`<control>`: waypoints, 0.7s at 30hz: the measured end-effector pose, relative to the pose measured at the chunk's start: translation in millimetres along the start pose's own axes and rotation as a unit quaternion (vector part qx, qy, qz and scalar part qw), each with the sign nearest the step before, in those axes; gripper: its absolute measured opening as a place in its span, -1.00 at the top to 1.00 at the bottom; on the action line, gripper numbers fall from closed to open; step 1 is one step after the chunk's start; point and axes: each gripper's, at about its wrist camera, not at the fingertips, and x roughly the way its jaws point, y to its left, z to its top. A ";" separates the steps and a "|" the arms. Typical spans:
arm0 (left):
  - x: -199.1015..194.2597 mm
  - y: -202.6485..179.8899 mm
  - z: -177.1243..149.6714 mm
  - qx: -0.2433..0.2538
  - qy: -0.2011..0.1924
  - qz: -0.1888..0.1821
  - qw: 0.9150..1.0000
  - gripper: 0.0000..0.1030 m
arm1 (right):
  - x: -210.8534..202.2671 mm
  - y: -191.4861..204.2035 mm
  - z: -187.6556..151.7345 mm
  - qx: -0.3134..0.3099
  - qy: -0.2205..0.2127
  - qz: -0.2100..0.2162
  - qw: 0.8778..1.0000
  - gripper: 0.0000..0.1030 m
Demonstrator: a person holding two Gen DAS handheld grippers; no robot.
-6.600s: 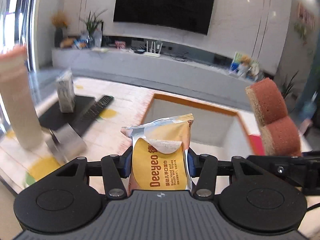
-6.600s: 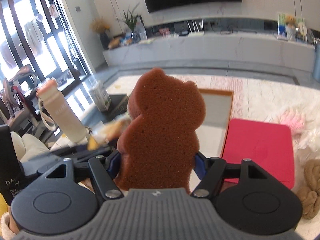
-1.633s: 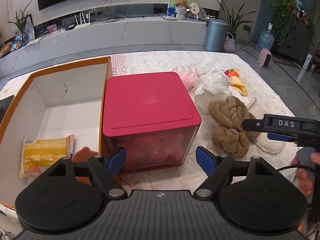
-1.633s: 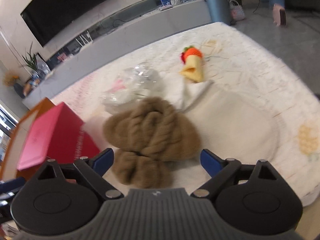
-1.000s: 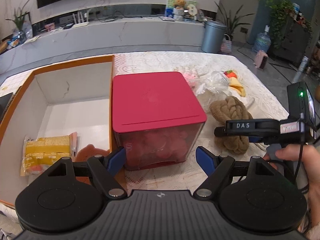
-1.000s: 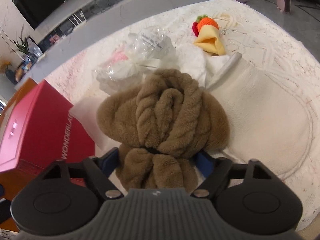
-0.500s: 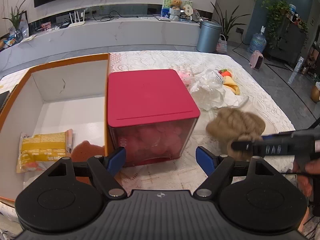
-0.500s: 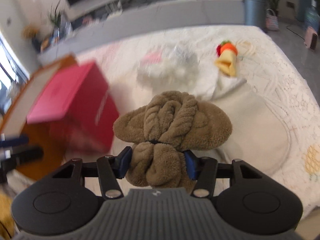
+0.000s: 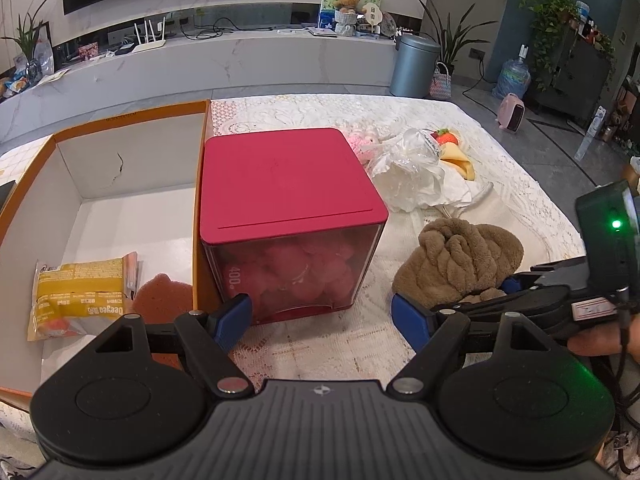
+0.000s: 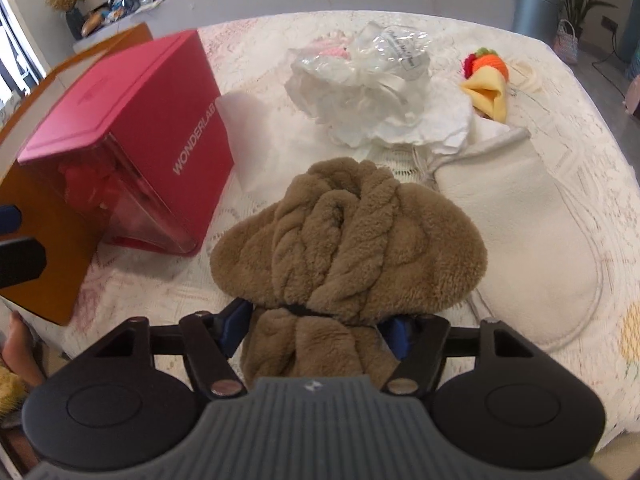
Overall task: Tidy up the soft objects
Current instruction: 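Grasp the brown fluffy towel with the right tool and lift it, then grasp the white wrapped flower bouquet with the left tool while the right tool holds the towel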
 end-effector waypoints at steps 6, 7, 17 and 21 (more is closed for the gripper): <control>-7.9 -5.4 3.7 0.004 -0.006 0.001 1.000 -0.81 | -1.7 -0.7 0.1 0.001 0.002 -0.003 1.000 -0.09; -10.2 -6.5 4.3 0.005 -0.007 0.001 1.000 -0.81 | -3.8 -2.7 0.3 0.004 -0.002 0.000 1.000 -0.08; -15.3 -32.5 20.5 0.048 -0.009 0.017 0.999 -0.81 | -44.8 -32.3 -0.5 0.092 -0.081 0.058 0.991 -0.08; 0.3 -50.6 37.4 0.064 0.009 0.014 0.998 -0.81 | -61.4 -58.3 2.4 0.155 -0.124 0.053 0.979 -0.08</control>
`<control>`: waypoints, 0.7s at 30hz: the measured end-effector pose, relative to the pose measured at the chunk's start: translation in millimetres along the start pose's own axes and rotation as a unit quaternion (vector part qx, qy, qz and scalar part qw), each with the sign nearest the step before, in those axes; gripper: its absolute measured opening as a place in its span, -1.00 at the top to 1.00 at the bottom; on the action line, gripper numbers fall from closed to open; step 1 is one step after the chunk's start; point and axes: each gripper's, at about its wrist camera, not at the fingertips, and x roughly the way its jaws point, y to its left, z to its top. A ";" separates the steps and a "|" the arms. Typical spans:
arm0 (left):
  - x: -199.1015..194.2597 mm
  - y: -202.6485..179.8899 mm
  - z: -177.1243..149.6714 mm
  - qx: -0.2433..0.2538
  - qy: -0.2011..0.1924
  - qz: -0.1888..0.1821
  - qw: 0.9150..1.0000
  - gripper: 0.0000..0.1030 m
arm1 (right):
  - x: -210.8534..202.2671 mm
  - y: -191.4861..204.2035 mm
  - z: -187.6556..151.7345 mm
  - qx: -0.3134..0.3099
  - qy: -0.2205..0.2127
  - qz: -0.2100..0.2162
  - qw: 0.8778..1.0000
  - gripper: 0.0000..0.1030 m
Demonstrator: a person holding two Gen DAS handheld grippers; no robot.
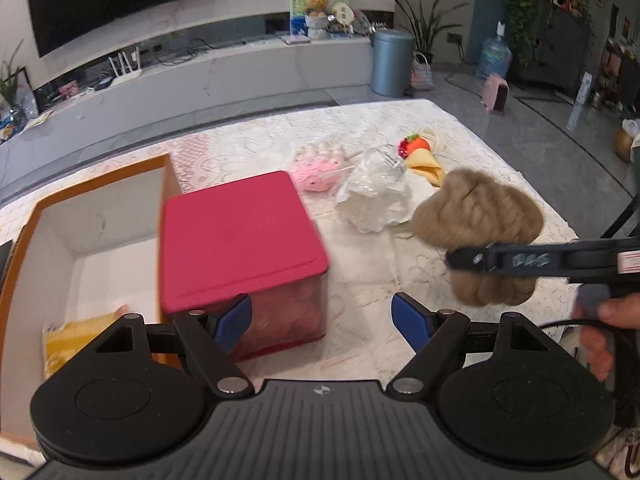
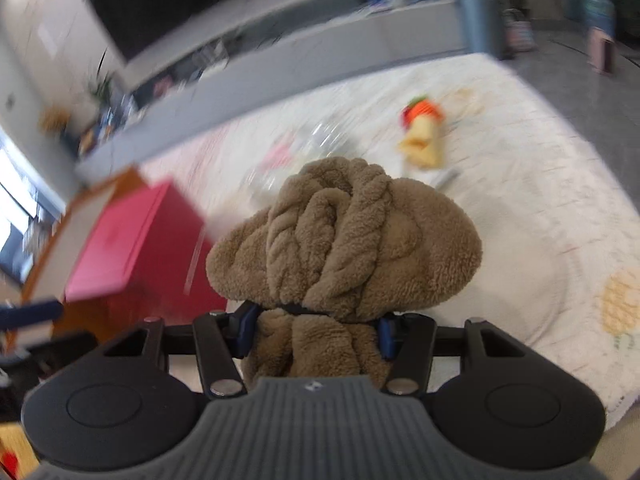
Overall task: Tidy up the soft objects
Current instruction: 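Grasp the white wrapped flower bouquet with the left tool while the right tool holds the towel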
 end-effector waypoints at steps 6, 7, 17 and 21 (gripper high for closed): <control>33.8 -25.4 27.2 0.027 0.025 0.015 0.999 -0.81 | -22.7 -26.2 1.3 0.028 -0.035 -0.002 0.999 -0.08; 42.3 -29.2 32.7 0.031 0.035 0.016 0.999 -0.81 | -25.2 -30.8 1.2 0.033 -0.039 -0.009 0.999 -0.08; 99.9 -68.5 82.9 0.084 0.054 0.048 0.994 -0.80 | -47.6 -73.4 -0.4 0.090 -0.077 -0.028 0.993 -0.08; 120.6 -85.0 93.9 0.137 0.050 0.021 0.989 -0.80 | -47.5 -80.8 -1.6 0.098 -0.076 -0.025 0.992 -0.08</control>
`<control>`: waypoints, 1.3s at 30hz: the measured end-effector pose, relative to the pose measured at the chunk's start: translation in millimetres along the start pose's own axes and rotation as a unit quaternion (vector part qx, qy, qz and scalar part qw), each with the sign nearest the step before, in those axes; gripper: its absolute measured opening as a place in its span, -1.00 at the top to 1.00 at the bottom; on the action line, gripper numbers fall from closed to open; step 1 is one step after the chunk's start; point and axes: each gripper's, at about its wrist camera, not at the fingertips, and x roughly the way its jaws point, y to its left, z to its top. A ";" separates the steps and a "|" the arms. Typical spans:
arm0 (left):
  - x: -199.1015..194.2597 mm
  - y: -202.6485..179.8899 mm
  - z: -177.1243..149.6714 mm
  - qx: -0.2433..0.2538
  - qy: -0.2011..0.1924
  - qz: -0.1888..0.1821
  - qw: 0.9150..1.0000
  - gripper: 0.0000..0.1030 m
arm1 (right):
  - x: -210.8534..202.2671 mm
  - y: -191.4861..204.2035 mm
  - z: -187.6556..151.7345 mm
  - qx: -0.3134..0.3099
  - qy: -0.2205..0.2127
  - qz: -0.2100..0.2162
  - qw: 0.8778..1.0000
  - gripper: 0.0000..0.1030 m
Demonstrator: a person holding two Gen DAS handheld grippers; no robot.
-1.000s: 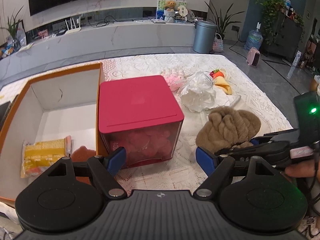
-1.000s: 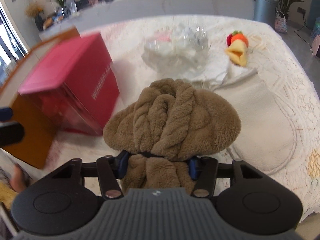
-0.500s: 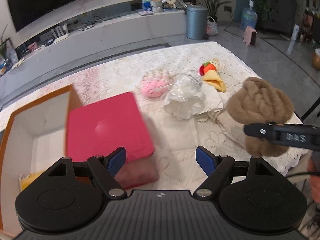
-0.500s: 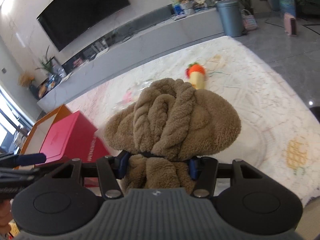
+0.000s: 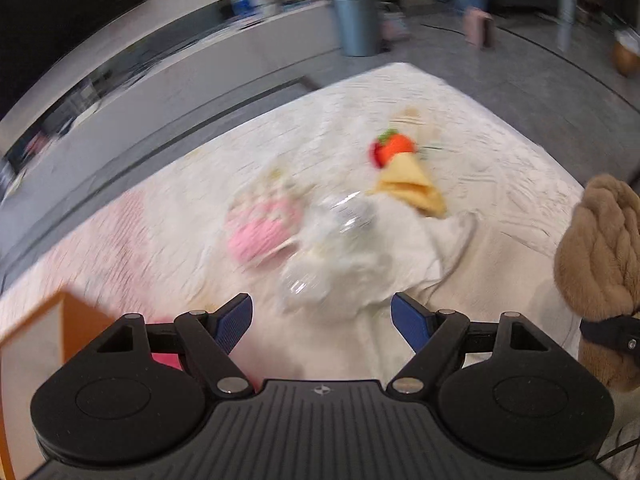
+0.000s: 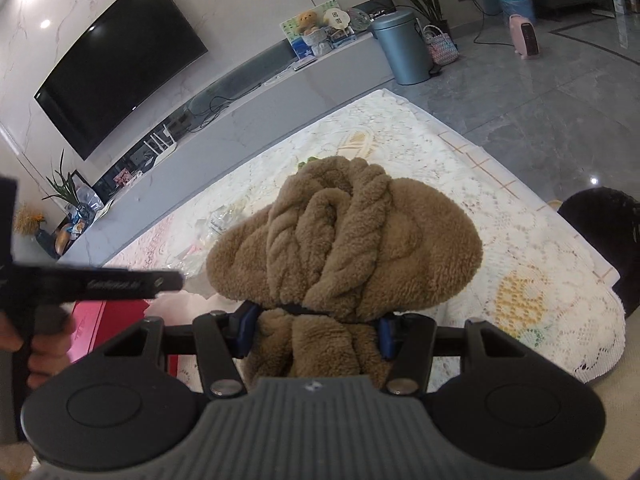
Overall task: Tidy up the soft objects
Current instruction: 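Grasp the white wrapped flower bouquet with the left tool while the right tool holds the towel, then carry the bouquet with the left tool while the right tool carries the towel to the white box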
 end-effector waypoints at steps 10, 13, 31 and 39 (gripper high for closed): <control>55.3 -10.0 17.7 0.095 0.023 0.010 0.995 -0.73 | 5.2 2.1 -1.6 0.002 0.005 0.016 1.000 -0.08; 69.4 -9.4 14.7 0.094 0.036 0.001 0.995 -0.53 | 8.5 -4.1 -1.9 0.010 0.009 0.003 1.000 -0.08; 33.9 57.4 3.3 -0.075 -0.012 -0.063 0.995 0.12 | 23.2 3.1 -2.4 -0.005 0.025 -0.012 1.000 -0.08; 11.1 76.2 -6.2 -0.133 -0.036 -0.102 0.985 0.12 | 24.3 6.5 -1.7 -0.008 0.025 -0.001 1.000 -0.08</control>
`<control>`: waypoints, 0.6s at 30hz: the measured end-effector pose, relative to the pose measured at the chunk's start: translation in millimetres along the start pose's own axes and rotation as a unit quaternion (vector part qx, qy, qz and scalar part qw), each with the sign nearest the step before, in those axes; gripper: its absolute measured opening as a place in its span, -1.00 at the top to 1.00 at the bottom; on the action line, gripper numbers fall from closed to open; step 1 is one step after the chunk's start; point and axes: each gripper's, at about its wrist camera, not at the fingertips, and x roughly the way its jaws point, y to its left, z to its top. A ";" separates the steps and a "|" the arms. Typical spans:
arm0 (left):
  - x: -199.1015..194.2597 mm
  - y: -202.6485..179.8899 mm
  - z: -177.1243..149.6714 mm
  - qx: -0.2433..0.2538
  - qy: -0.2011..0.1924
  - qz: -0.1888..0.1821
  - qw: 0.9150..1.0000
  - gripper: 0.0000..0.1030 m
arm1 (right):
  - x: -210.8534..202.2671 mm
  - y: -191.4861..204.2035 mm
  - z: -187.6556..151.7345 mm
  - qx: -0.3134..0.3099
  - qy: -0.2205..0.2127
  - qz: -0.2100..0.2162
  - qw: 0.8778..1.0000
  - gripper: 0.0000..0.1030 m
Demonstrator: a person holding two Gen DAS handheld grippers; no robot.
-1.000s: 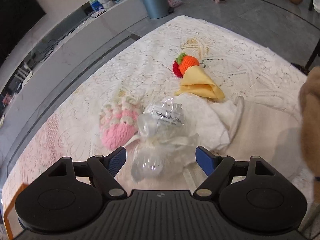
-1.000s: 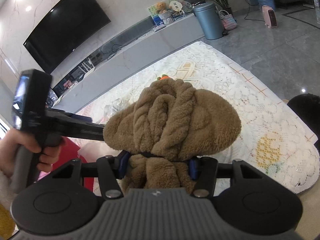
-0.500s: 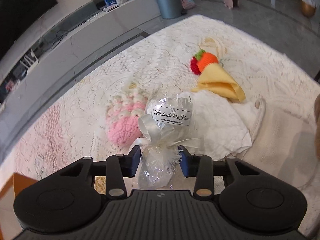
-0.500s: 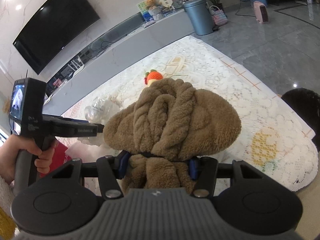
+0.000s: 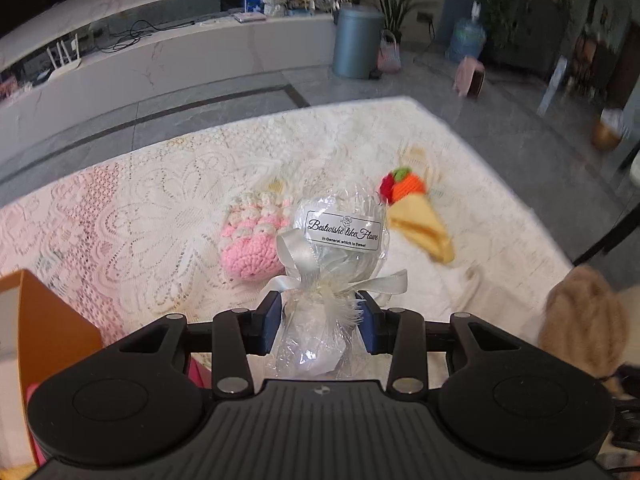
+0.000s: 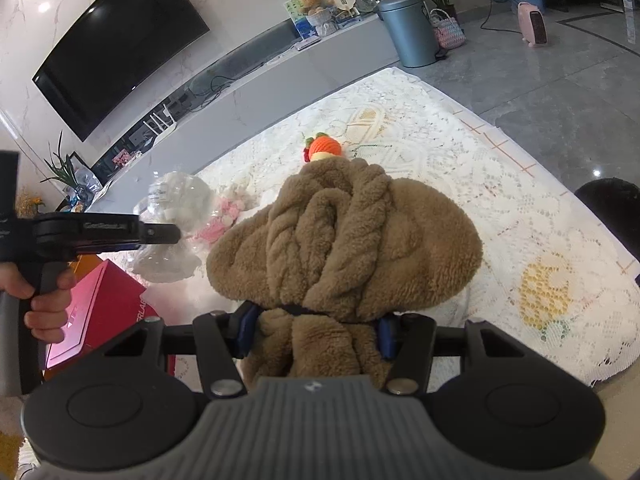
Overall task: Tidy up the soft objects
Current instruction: 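Carry the bouquet with the left tool while the right tool carries the towel to the white box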
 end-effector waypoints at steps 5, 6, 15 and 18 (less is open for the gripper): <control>-25.7 7.0 -0.4 -0.021 -0.039 -0.005 0.999 0.13 | -0.1 -1.9 -1.8 0.006 0.002 -0.002 1.000 -0.08; -32.3 8.4 -0.6 -0.026 -0.053 0.002 0.998 0.13 | -0.5 -1.8 -2.1 0.009 0.001 -0.001 1.000 -0.08; -89.2 27.2 0.8 -0.044 -0.114 -0.001 0.993 0.13 | -19.2 -3.0 -2.5 0.032 -0.041 0.045 0.998 -0.08; -107.3 29.9 0.6 -0.032 -0.128 0.004 0.991 0.13 | -30.5 -3.0 -0.9 0.046 -0.065 0.072 0.994 -0.08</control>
